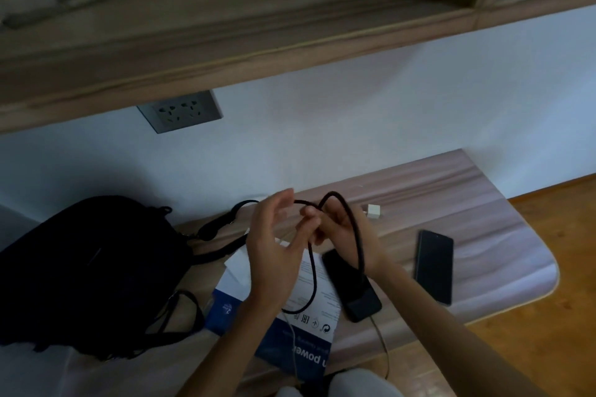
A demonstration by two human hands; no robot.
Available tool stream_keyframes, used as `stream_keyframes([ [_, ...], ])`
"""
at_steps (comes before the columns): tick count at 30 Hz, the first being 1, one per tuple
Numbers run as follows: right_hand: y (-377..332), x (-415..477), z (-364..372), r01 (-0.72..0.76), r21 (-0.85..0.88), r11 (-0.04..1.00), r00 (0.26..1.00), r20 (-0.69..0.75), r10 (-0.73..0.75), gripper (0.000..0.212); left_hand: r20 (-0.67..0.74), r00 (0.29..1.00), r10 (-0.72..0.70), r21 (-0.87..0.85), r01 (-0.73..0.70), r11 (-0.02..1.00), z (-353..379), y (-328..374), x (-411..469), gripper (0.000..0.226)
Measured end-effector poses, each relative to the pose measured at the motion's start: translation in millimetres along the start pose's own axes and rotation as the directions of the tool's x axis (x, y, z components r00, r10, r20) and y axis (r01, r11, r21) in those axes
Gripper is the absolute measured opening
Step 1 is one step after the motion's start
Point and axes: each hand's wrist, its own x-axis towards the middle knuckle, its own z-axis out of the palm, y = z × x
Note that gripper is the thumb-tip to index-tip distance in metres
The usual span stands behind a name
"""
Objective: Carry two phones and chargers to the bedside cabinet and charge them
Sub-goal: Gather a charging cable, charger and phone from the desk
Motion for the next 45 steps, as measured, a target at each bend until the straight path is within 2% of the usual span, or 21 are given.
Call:
stream_keyframes([
  [2,-7,3,0,0.010,-0.032,0.999,1.000,-0.024,-0.010,0.019,-0.012,1.000,0.010,0.014,-0.009,1.000,-2,-13,-15,0.046],
  [3,-9,3,0,0.011,-0.037,0.999,0.999,-0.048,-0.013,0.018,0.002,0.999,-0.036,0.006,0.036,0.999,-2,-20,-21,0.045],
  [5,-17,2,3,0.037,0.009,0.999,0.995,-0.094,-0.036,0.019,0.123,0.969,-0.213,-0.005,0.215,0.977,-1,-30,-29,0.050],
  [7,-28,1,5,0.070,0.011,0.998,0.991,-0.116,-0.068,0.021,0.291,0.898,-0.331,0.027,0.338,0.941,5,-43,-37,0.051],
  [10,-48,-1,1,0.128,0.032,0.991,0.986,-0.114,-0.123,0.021,0.391,0.859,-0.329,0.138,0.299,0.944,13,-61,-46,0.018],
  [12,-58,-2,-6,0.159,0.086,0.983,0.979,-0.143,-0.146,0.022,0.388,0.857,-0.340,0.151,0.305,0.940,14,-68,-44,0.005],
  [14,-61,-2,-15,0.178,0.099,0.979,0.967,-0.200,-0.155,0.022,0.351,0.866,-0.355,0.127,0.331,0.935,10,-70,-37,0.015],
  [17,-53,-2,-35,0.158,-0.061,0.986,0.944,-0.285,-0.168,0.023,0.275,0.900,-0.337,0.057,0.335,0.940,4,-63,-12,0.026],
  [19,-41,-3,-46,0.075,-0.180,0.981,0.955,-0.270,-0.123,0.021,0.219,0.932,-0.288,0.009,0.293,0.956,1,-56,9,0.021],
  [22,-24,-6,-45,-0.052,-0.225,0.973,0.975,-0.222,0.001,0.005,0.156,0.958,-0.242,-0.067,0.255,0.965,-3,-37,38,0.027],
  [26,-5,2,-22,-0.067,-0.294,0.953,0.987,-0.156,0.021,0.013,0.147,0.971,-0.189,-0.132,0.209,0.969,-13,-13,62,0.028],
  [29,3,11,-5,-0.089,-0.241,0.966,0.987,-0.151,0.053,0.019,0.124,0.970,-0.207,-0.185,0.228,0.956,-25,2,73,0.022],
  [33,10,22,15,-0.143,-0.251,0.957,0.988,-0.088,0.125,0.035,0.194,0.959,-0.205,-0.300,0.257,0.919,-28,31,75,0.024],
  [36,8,26,25,-0.085,-0.215,0.973,0.996,-0.003,0.086,0.018,0.259,0.948,-0.185,-0.331,0.267,0.905,-22,48,75,0.024],
  [41,3,28,19,-0.054,-0.266,0.962,0.997,-0.061,0.039,0.029,0.235,0.961,-0.148,-0.335,0.223,0.915,-29,43,85,0.021],
  [43,-2,28,18,-0.036,-0.286,0.957,0.998,-0.066,0.018,0.033,0.241,0.946,-0.215,-0.331,0.288,0.899,-31,29,86,0.026],
  [45,-6,26,19,-0.020,-0.255,0.967,0.998,-0.060,0.005,0.032,0.281,0.902,-0.329,-0.405,0.422,0.811,-31,12,81,0.027],
])
